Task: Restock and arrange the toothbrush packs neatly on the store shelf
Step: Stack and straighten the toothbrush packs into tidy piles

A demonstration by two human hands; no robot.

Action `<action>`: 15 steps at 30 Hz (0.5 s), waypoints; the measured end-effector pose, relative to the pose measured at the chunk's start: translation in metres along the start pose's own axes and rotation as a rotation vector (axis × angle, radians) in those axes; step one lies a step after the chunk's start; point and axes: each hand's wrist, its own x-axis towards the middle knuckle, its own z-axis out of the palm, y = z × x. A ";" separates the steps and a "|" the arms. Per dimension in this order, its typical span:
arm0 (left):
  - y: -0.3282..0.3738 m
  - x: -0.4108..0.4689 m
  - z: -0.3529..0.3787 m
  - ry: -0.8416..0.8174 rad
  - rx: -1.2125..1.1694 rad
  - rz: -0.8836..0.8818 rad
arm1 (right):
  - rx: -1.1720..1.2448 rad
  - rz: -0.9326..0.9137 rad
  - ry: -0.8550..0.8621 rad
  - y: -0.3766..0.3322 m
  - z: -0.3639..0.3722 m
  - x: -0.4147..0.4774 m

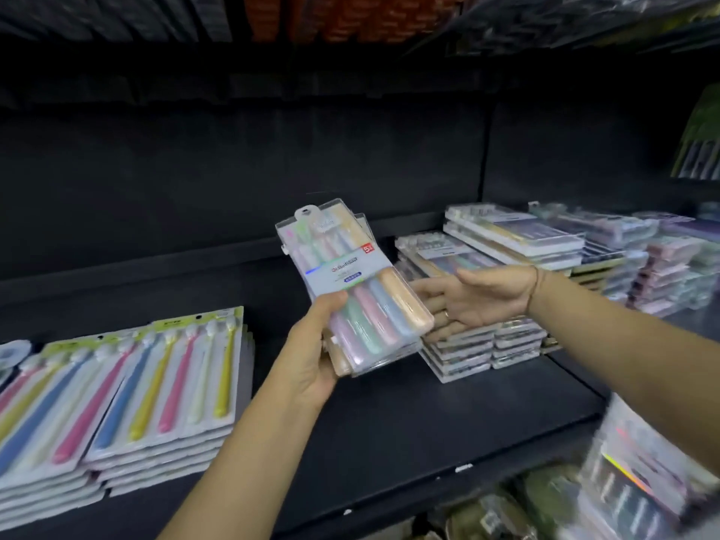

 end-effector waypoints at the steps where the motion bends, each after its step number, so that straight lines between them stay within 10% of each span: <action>1: 0.000 0.004 -0.003 -0.003 0.022 0.016 | 0.014 -0.023 -0.009 0.001 -0.002 0.003; 15: -0.016 0.013 -0.036 -0.041 0.386 0.048 | 0.185 -0.192 0.379 0.054 0.047 0.061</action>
